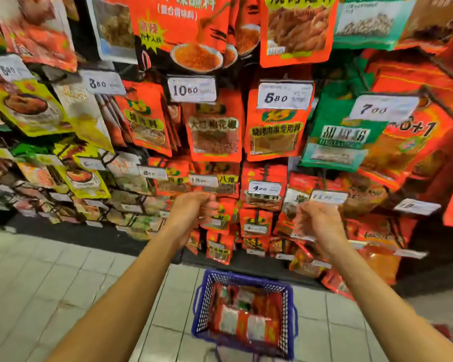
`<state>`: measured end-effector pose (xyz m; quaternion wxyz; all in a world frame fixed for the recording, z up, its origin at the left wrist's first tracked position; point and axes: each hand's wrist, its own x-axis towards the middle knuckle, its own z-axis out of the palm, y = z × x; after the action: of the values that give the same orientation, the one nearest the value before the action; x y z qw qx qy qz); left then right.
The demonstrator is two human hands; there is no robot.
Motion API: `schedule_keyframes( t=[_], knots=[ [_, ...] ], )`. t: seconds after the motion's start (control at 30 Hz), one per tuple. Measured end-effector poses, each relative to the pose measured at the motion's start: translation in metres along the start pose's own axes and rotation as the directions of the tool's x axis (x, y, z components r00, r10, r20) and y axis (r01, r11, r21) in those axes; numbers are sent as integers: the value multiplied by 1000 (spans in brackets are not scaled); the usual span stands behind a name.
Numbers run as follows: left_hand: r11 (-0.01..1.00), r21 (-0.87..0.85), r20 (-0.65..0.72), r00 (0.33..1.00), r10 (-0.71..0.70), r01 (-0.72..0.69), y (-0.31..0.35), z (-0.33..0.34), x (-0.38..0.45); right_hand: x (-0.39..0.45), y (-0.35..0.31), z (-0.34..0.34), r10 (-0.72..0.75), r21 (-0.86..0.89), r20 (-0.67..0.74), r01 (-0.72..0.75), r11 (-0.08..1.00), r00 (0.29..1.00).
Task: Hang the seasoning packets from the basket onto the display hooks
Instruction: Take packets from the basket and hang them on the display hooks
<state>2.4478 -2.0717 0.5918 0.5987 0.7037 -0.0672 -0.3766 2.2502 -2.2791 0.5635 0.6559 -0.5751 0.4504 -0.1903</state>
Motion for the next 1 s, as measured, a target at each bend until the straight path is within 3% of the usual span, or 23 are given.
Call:
schedule_keyframes(
  t=[0.23,0.43,0.53,0.7,1.0],
  knots=[
    [943,28,-2,944,-331,331,-150,6,17,3,145,7,321,-59,-87,-327,943,943],
    [826,-48,-20,826,-563,562,-278,12,46,15,269,8,453,-150,-141,-471,869,880],
    [780,-45,-119,771,-625,625,-355,11,65,26,346,12,524,-201,-169,-550,811,835],
    [674,-21,-169,662,-730,738,-480,5,106,53,494,18,639,-305,-173,-658,688,749],
    [619,61,-172,619,-766,783,-643,-12,193,151,684,44,747,-492,-131,-696,522,652]
  ],
)
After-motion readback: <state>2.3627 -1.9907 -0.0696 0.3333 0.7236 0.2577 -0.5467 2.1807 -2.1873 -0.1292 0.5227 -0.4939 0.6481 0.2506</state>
